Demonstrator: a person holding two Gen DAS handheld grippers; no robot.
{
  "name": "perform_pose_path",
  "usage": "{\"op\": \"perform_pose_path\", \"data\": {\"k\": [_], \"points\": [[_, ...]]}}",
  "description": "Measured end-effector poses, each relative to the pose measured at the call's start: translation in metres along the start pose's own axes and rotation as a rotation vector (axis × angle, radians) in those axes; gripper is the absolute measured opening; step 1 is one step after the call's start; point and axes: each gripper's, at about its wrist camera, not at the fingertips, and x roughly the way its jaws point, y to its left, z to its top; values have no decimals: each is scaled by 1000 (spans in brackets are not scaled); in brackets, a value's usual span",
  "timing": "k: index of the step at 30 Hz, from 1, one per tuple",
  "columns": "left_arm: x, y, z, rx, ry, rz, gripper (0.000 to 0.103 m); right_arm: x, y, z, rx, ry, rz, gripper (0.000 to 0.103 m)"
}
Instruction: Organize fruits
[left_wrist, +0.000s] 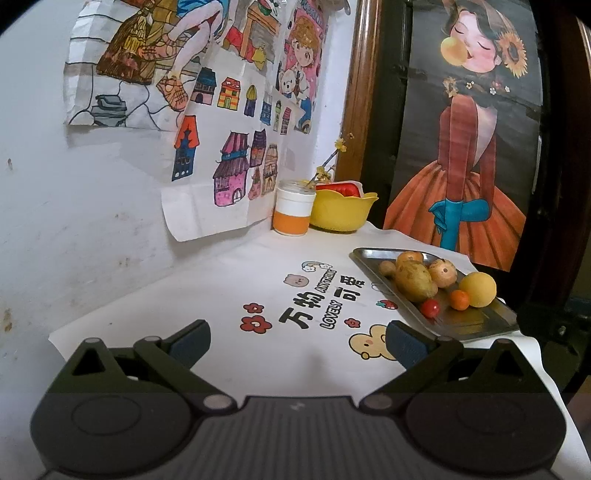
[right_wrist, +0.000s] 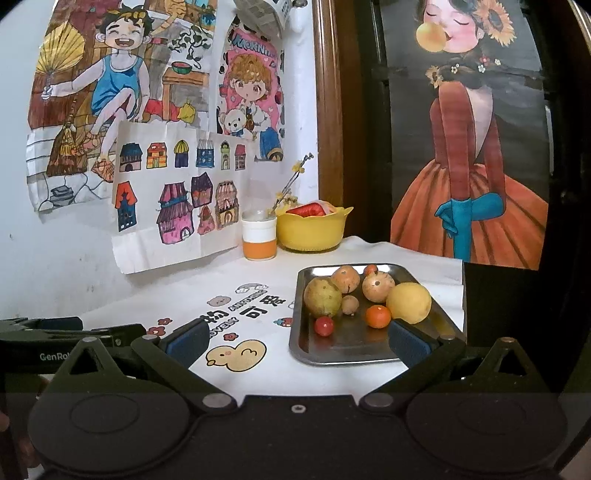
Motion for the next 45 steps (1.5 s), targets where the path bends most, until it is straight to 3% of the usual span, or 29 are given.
{"op": "perform_pose_path", "data": {"k": [23, 45], "points": [[-7, 7, -8, -7, -25, -9, 103, -12, 7, -16, 23, -37, -69, 102], [-15, 13, -26, -22, -26, -19, 103, -14, 7, -37, 50, -20, -103, 102]]}}
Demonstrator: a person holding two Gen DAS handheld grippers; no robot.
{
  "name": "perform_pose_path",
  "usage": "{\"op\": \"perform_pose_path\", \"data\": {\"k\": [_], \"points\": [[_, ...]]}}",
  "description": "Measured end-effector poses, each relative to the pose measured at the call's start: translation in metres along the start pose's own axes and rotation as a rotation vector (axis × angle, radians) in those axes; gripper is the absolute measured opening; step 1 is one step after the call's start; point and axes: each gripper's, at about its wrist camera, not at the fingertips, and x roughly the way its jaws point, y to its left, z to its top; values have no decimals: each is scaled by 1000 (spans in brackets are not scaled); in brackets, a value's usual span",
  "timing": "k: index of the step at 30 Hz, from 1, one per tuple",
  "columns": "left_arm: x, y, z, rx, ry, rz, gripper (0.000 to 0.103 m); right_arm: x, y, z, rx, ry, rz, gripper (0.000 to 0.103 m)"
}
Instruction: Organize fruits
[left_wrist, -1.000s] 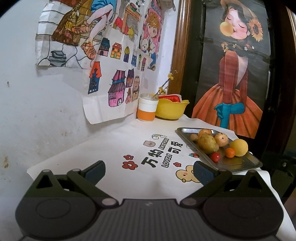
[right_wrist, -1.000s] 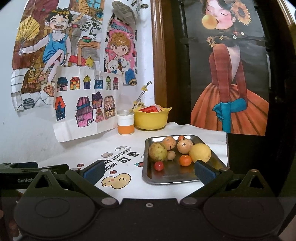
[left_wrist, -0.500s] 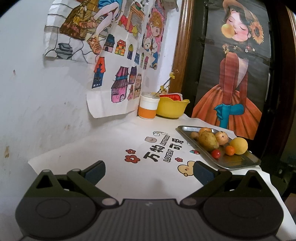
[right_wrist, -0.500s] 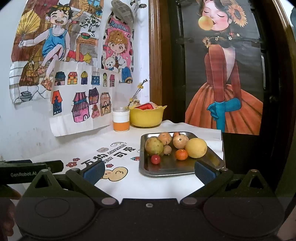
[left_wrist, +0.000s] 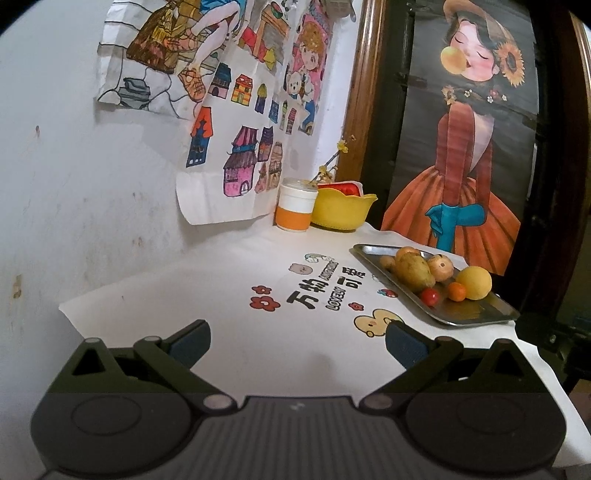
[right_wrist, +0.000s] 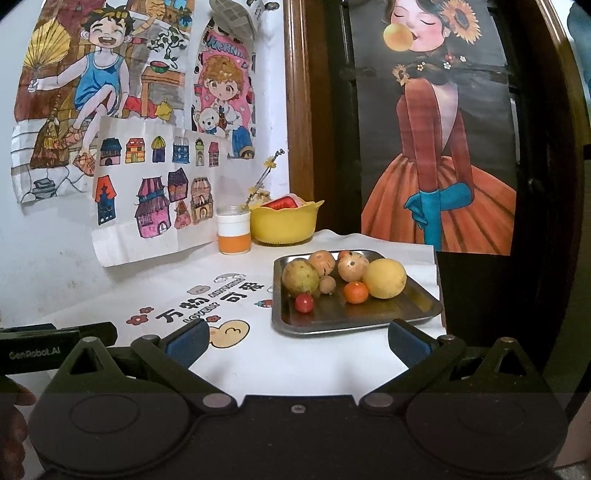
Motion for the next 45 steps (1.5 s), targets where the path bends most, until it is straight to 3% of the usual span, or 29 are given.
{"op": "perform_pose_path", "data": {"k": [45], "points": [[-3, -1, -5, 1, 9, -2, 103, -2, -1, -5, -2, 7, -7, 102]]}}
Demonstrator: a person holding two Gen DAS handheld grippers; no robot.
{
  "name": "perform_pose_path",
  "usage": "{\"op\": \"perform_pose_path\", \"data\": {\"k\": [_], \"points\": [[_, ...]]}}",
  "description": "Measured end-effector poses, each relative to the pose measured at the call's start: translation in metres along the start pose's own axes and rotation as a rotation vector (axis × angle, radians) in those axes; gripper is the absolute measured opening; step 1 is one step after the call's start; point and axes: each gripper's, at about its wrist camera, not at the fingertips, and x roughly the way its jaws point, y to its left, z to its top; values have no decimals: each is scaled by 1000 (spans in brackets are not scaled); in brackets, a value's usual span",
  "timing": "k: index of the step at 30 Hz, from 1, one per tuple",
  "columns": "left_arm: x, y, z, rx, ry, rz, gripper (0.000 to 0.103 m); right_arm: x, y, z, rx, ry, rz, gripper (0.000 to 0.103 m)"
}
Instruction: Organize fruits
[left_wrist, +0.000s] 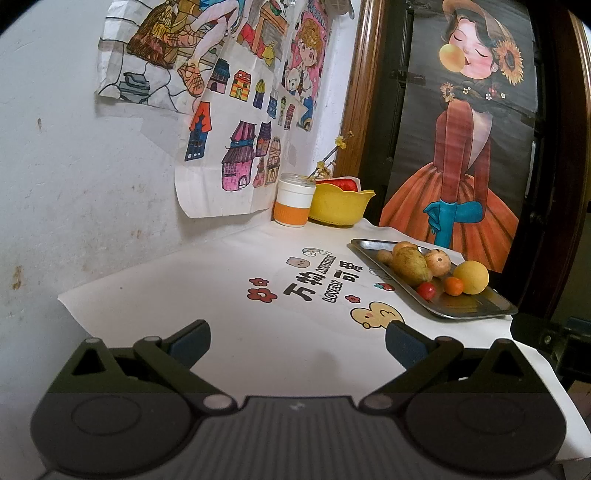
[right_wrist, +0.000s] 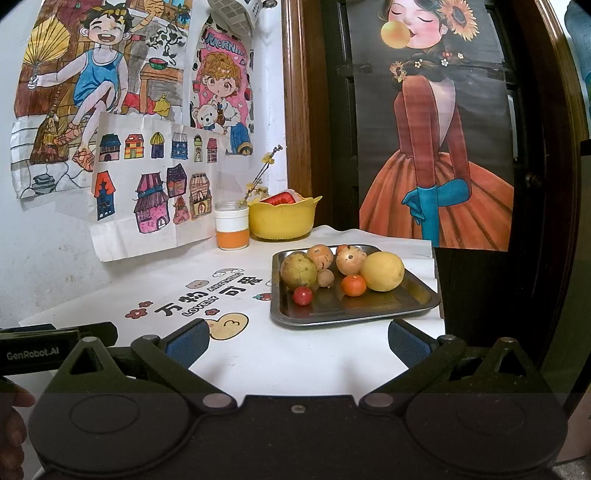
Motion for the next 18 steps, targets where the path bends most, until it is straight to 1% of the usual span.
{"op": "perform_pose_path", "data": {"k": [18], "points": [[-2, -4, 0, -2, -9, 4, 103, 0, 1, 0, 0, 0, 0, 102]]}}
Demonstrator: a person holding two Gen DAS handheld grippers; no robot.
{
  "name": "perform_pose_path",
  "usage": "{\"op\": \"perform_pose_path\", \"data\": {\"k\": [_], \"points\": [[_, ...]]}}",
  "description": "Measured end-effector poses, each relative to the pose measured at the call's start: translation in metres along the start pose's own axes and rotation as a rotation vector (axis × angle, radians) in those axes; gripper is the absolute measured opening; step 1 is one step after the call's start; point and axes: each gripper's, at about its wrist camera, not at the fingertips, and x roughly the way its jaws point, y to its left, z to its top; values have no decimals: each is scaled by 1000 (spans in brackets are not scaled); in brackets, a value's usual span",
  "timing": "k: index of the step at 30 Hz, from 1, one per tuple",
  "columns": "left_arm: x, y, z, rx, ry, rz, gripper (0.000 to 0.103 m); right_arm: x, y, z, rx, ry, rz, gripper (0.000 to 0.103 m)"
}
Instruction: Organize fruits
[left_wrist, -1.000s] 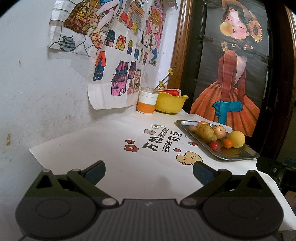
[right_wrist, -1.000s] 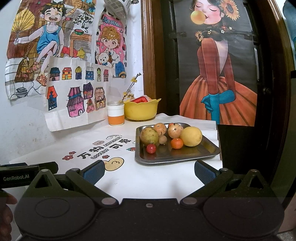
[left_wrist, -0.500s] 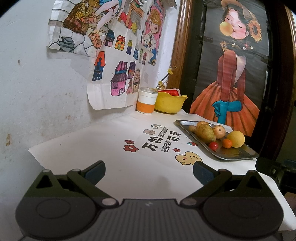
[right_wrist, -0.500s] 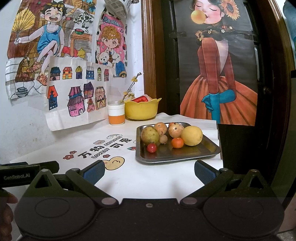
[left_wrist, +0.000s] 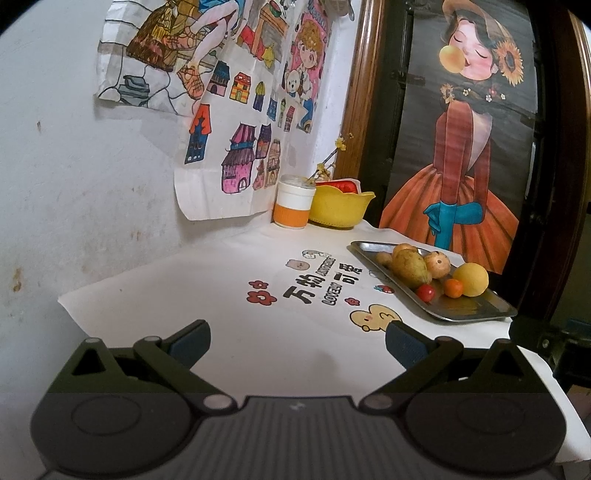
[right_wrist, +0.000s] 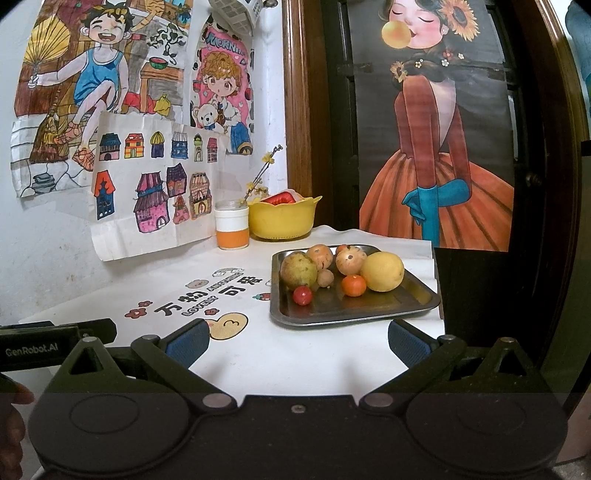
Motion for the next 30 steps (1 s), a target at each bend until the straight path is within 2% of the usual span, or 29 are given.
{"op": "perform_pose_path", "data": {"k": [13, 21, 26, 30], "points": [[-2, -1, 1, 2, -5, 1, 103, 0, 1, 0, 0, 1, 0, 102], [1, -9, 2, 68, 39, 34, 103, 0, 1, 1, 0, 11, 2, 102], [2, -6, 2, 24, 56, 15, 103, 1, 1, 2, -8, 9, 6, 102], [2, -6, 3, 27, 48, 24, 103, 1, 1, 2, -8, 10, 7, 102]]}}
